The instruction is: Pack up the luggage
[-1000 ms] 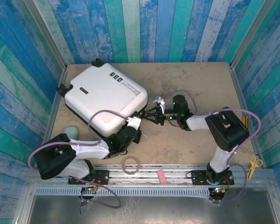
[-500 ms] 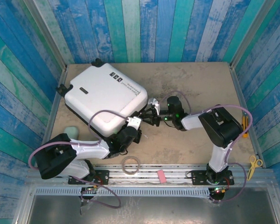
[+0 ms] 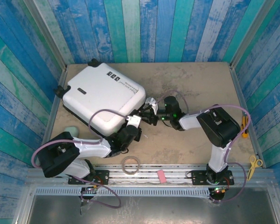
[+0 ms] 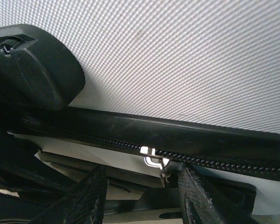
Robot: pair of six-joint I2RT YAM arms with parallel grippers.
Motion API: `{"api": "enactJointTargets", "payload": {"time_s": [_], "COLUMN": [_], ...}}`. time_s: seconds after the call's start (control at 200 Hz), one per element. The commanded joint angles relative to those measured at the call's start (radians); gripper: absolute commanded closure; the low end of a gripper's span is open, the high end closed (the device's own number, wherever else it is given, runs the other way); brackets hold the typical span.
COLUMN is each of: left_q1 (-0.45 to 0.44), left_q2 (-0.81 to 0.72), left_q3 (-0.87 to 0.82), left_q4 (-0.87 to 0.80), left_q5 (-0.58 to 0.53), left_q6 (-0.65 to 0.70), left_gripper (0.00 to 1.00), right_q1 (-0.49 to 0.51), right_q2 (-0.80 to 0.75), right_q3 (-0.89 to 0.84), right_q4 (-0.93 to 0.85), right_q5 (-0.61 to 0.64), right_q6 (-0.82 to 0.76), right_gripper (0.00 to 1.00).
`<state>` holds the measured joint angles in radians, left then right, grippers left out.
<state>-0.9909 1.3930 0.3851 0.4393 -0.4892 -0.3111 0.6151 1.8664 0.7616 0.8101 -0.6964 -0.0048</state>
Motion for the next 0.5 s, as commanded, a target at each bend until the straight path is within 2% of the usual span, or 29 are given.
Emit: {"api": "enactJointTargets", "payload": {"time_s": [0.0, 0.496], "left_q1": [-0.003, -0.003], "left_q2": [0.049, 0.045], "left_q3": [-0.071, -0.079], "left_q4": [-0.139, -0.125], "left_q5": [0.115, 0.127], "left_q6": [-0.121, -0.108], "left_gripper": [1.0, 1.0], "right_q1": [0.023, 0.023], "right_q2": [-0.018, -0.058], "right_q3": [-0.047, -0.048], "right_q4": [0.051, 0.065], "right_q5": [0.144, 0.282], "right_q6": [-0.013, -0.02], "right_gripper": [0.55, 0.57]}}
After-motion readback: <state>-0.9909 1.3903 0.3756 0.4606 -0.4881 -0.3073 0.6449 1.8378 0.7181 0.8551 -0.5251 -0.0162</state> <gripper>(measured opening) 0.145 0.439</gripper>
